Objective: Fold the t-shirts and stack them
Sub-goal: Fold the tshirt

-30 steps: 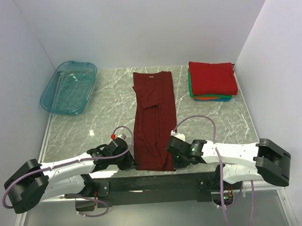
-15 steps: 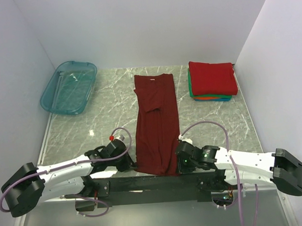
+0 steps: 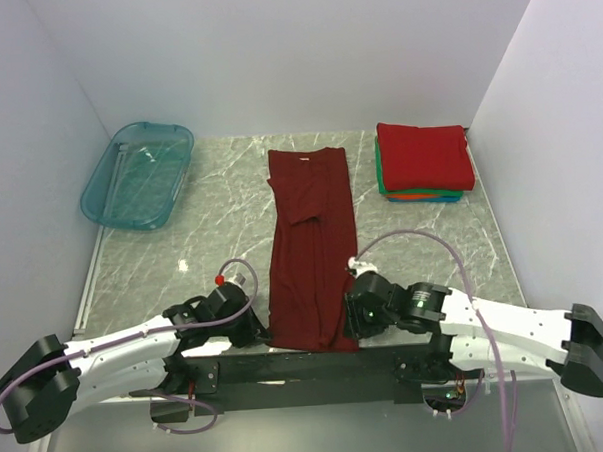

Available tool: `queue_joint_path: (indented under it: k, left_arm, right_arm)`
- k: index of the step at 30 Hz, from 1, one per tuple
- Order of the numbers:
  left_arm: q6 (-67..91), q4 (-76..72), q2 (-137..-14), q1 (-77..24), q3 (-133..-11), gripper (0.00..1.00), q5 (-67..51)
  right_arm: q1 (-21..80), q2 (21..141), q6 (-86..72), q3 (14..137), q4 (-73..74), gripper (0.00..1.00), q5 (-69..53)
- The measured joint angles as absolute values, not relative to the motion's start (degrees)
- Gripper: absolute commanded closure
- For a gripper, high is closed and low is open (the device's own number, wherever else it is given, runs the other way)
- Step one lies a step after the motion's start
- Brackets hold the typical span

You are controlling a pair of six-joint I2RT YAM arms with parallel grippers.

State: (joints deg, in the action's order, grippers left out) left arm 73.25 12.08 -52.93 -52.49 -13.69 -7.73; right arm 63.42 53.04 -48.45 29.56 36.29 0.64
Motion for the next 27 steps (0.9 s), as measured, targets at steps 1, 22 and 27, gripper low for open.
queue_joint_path:
  k: [1,22,27]
  left_arm:
    - [73.25,12.03,-52.97,-52.49,-13.67,1.0,-7.75]
    - [74.17,10.79,-52.95,-52.6,-13.08,1.0,-8.29]
    - [74.19,10.87,-52.93,-52.6,-13.08,1.0,-8.27]
  right_arm:
    - [63.42,52.21,-47.03,30.37,35.64,0.57,0.45]
    - [73.52,81.56,-24.38,45.12,29.95,0.6,3.01]
    - [73.73,83.29,-25.08,45.15,31.83,0.94,5.63]
